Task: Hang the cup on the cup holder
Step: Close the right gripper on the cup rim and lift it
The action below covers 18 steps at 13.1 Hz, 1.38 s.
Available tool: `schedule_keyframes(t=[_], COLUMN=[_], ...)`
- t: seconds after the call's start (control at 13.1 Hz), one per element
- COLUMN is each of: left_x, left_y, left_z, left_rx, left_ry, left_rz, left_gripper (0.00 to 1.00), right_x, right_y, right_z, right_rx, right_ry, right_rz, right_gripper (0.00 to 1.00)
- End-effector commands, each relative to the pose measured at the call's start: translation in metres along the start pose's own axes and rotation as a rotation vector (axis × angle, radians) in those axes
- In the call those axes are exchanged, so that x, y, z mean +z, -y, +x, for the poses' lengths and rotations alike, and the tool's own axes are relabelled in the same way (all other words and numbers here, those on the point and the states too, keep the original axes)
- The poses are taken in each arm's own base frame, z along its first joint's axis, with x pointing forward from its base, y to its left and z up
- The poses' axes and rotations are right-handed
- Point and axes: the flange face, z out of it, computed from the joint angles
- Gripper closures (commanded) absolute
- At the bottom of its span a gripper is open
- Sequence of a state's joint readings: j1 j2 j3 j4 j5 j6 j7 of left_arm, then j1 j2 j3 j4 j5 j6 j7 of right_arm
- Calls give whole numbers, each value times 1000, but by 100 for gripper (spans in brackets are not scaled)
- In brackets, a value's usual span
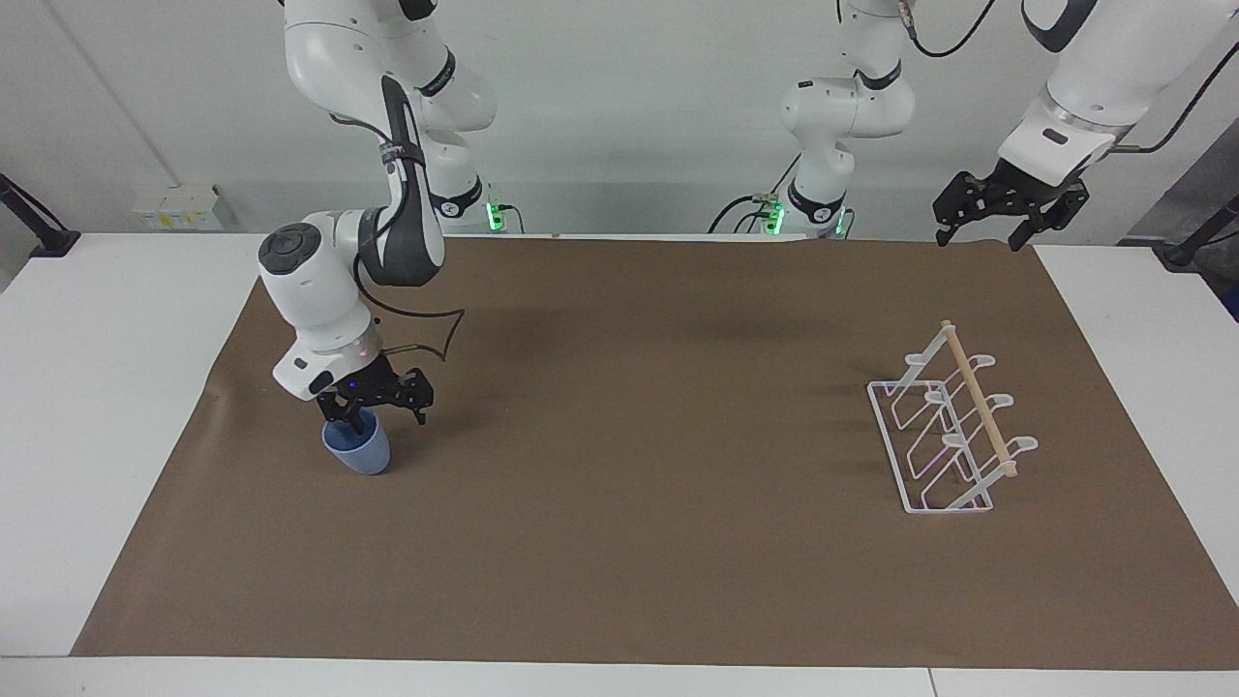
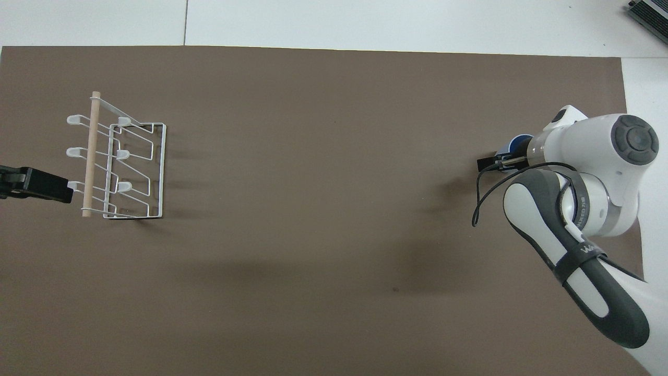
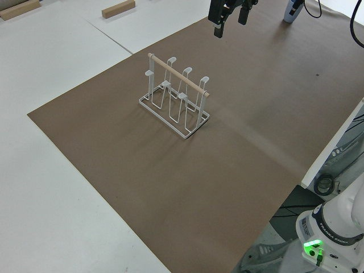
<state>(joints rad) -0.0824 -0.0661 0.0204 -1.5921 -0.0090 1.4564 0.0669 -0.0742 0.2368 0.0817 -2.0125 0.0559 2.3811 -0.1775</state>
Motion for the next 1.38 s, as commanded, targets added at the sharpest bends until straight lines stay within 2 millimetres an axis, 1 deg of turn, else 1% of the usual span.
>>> schedule_keyframes(t=[0.0,0.15,0.23,0.46,0.69,0.84,1.0,1.07,1.15,1.23,1.3], left_x=[0,0,0,0,0,0,0,0,0,0,0], left_y=[2,2,2,2,2,2,2,2,2,2,2], left_z=[-8,-8,-8,-8,-8,-8,-8,-8,-8,-8,-8], left_rx=[6,6,6,6,6,6,6,6,6,6,6], left_ry=[5,5,5,5,5,5,5,5,5,5,5], left_rz=[10,11,10,11,10,10,10,10,11,10,11], left_gripper=[0,0,0,0,0,0,0,0,0,0,0], right_x=[5,4,4,-1,-4,-13,-27,-40,-59,-83,-112], right_y=[-1,-3,-3,-16,-21,-25,-28,-27,-28,-28,-26], right_z=[-11,-10,-9,-5,-4,2,9,15,20,26,29], right_rx=[-7,-3,0,15,17,20,20,18,18,16,12], right_ry=[-12,-16,-18,-33,-39,-47,-40,-31,-9,20,44], right_rz=[1,-1,-1,-9,-12,-14,-12,-9,-3,3,8], right_gripper=[24,79,99,100,100,100,100,100,100,100,100])
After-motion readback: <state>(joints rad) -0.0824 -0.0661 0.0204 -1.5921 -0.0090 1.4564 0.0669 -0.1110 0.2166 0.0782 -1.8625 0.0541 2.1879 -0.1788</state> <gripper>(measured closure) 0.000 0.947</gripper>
